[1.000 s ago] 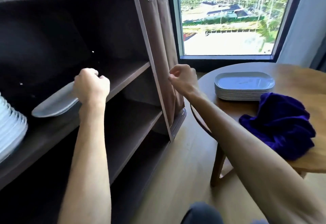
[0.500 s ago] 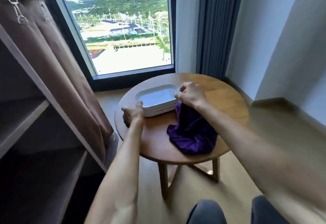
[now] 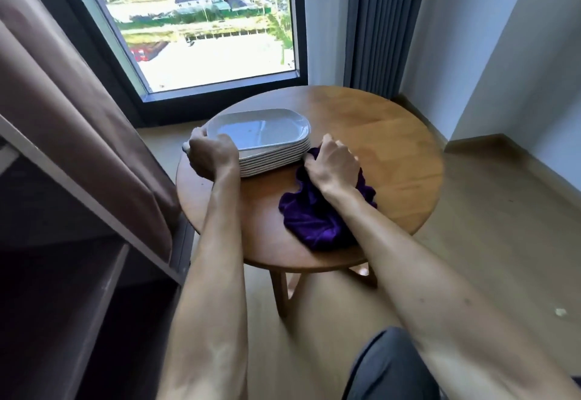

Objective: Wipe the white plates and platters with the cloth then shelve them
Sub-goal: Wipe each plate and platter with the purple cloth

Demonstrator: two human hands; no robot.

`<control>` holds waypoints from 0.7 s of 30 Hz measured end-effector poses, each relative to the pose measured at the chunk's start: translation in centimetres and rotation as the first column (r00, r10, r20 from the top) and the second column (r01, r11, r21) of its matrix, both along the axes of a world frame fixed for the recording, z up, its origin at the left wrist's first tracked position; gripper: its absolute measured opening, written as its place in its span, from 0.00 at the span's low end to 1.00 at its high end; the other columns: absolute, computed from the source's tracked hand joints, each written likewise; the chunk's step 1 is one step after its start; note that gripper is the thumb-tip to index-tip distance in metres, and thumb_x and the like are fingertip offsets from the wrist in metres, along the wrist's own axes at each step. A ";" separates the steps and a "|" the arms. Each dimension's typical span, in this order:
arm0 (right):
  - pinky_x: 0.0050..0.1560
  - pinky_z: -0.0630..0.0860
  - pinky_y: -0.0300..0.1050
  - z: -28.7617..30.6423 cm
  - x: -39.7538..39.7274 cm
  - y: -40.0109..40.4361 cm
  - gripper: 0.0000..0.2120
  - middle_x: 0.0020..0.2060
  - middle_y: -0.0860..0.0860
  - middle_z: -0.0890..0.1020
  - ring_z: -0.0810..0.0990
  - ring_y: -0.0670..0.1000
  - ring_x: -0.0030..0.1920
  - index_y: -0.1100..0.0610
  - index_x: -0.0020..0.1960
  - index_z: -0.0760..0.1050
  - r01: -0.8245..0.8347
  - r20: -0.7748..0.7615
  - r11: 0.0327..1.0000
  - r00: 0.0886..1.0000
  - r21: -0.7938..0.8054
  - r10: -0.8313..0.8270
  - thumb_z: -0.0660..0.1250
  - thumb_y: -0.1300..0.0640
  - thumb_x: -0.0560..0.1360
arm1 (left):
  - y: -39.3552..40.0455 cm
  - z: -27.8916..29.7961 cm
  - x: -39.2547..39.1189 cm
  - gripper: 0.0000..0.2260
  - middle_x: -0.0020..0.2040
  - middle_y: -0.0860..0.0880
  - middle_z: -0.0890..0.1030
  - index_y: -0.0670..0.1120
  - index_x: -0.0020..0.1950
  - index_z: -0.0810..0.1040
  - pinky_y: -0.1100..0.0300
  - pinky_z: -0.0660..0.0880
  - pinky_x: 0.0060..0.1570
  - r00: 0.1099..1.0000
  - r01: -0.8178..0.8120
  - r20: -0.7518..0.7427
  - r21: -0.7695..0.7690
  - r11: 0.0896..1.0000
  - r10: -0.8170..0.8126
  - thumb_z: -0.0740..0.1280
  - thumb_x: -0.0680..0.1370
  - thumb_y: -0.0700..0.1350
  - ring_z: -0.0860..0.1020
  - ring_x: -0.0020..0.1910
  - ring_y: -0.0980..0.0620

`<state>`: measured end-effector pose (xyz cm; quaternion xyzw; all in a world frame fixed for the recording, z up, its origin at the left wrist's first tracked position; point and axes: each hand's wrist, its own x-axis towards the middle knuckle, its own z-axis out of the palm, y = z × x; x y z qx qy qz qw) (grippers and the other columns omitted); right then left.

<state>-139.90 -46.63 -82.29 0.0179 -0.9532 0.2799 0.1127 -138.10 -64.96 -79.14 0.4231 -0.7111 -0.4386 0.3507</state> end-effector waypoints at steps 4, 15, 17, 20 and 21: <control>0.51 0.72 0.49 1.6 -0.6 1.4 0.23 0.57 0.60 0.81 0.80 0.63 0.58 0.63 0.62 0.71 0.179 0.115 0.910 0.983 -0.375 -0.146 0.63 0.44 0.81 | 0.0 3.2 -0.1 0.05 0.55 0.42 0.76 0.43 0.56 0.67 0.50 0.81 0.47 0.969 0.206 -0.197 0.329 0.922 -0.146 0.59 0.81 0.38 0.79 0.49 0.41; 0.42 0.71 0.44 9.6 -3.0 2.3 0.15 0.42 0.48 0.78 0.77 0.50 0.41 0.58 0.55 0.70 0.093 -0.016 0.662 0.988 -0.744 -0.157 0.67 0.46 0.80 | 4.0 5.2 3.9 0.12 0.57 0.38 0.79 0.42 0.66 0.72 0.36 0.76 0.62 0.731 0.658 -0.677 0.667 0.349 -0.082 0.59 0.85 0.45 0.79 0.58 0.38; 0.46 0.73 0.46 9.5 -3.1 1.7 0.15 0.49 0.52 0.81 0.79 0.53 0.47 0.58 0.56 0.73 0.052 0.029 0.801 0.999 -0.596 -0.044 0.67 0.46 0.79 | 4.7 5.0 4.2 0.14 0.59 0.37 0.79 0.43 0.67 0.71 0.37 0.79 0.58 0.692 0.702 -0.716 0.638 0.316 -0.091 0.58 0.85 0.48 0.79 0.59 0.37; 0.47 0.72 0.45 8.3 -2.5 0.8 0.14 0.51 0.55 0.81 0.78 0.57 0.52 0.56 0.52 0.78 -0.159 0.190 0.940 0.956 -0.302 0.223 0.69 0.48 0.73 | 5.5 4.7 3.8 0.16 0.57 0.38 0.80 0.44 0.68 0.71 0.47 0.83 0.45 0.688 0.698 -0.709 0.586 0.411 -0.157 0.56 0.85 0.51 0.80 0.56 0.39; 0.47 0.71 0.44 7.9 -2.4 0.5 0.13 0.50 0.57 0.82 0.78 0.58 0.52 0.57 0.50 0.79 -0.205 0.215 0.956 0.944 -0.209 0.249 0.69 0.50 0.71 | 5.7 4.3 3.7 0.17 0.58 0.38 0.80 0.44 0.69 0.71 0.47 0.83 0.47 0.695 0.688 -0.699 0.578 0.440 -0.169 0.56 0.85 0.51 0.80 0.55 0.39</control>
